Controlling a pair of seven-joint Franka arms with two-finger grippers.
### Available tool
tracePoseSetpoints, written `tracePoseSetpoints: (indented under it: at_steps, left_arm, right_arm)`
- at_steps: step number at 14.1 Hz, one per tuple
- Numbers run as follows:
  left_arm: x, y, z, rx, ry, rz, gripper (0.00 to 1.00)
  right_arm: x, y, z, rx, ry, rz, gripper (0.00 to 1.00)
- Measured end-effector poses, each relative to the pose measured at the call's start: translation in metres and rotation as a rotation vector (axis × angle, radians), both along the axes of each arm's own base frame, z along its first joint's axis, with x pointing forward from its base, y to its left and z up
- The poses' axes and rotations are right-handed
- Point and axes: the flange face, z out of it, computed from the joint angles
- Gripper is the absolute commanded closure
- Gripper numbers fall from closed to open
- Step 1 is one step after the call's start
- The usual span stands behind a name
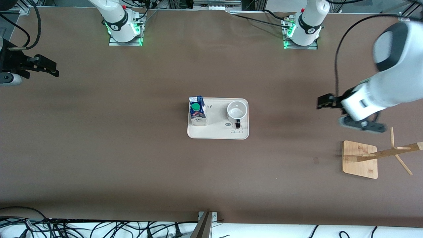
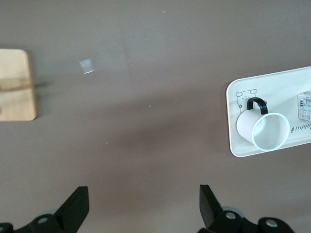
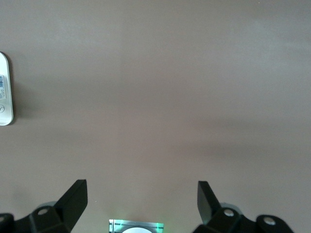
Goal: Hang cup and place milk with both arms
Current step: 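Move the left gripper over the white mug on the tray, then lower the left gripper and grasp the white mug by its rim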
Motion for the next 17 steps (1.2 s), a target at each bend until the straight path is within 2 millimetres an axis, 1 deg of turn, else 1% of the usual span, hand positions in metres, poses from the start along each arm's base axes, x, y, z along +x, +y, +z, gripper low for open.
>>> tracePoseSetpoints:
  at_steps: [2,5,7,8,10,11,12,13,17]
  left_arm:
    - [0.000,-0.035,-0.025,0.007,0.031,-0.051,0.00]
    - [-0.009,-0.093,-0.064,0.035,0.086,-0.143,0.00]
    - [-0.016,-0.131,-0.103,0.053,0.129,-0.195,0.00]
    - [-0.016,-0.147,-0.125,0.058,0.130,-0.210,0.00]
    - [-0.015,-0.171,-0.167,0.063,0.124,-0.195,0.00]
    - [-0.015,-0.178,-0.183,0.060,0.124,-0.182,0.00]
    - [-0.015,-0.186,-0.192,0.058,0.117,-0.172,0.00]
    - [-0.016,-0.194,-0.196,0.058,0.109,-0.161,0.00]
    - [-0.026,-0.224,-0.190,0.010,0.109,-0.101,0.00]
  right_arm:
    - [0.000,0.000,0.000,0.000,0.000,0.000,0.00]
    - [0.000,0.000,0.000,0.000,0.000,0.000,0.00]
    - [0.000,0.000,0.000,0.000,0.000,0.000,0.00]
    - [0.000,0.000,0.000,0.000,0.000,0.000,0.00]
    - [0.000,0.000,0.000,0.000,0.000,0.000,0.00]
    - [0.000,0.000,0.000,0.000,0.000,0.000,0.00]
    - [0.000,0.000,0.000,0.000,0.000,0.000,0.00]
    - [0.000,0.000,0.000,0.000,0.000,0.000,0.00]
    - [0.000,0.000,0.000,0.000,0.000,0.000,0.00]
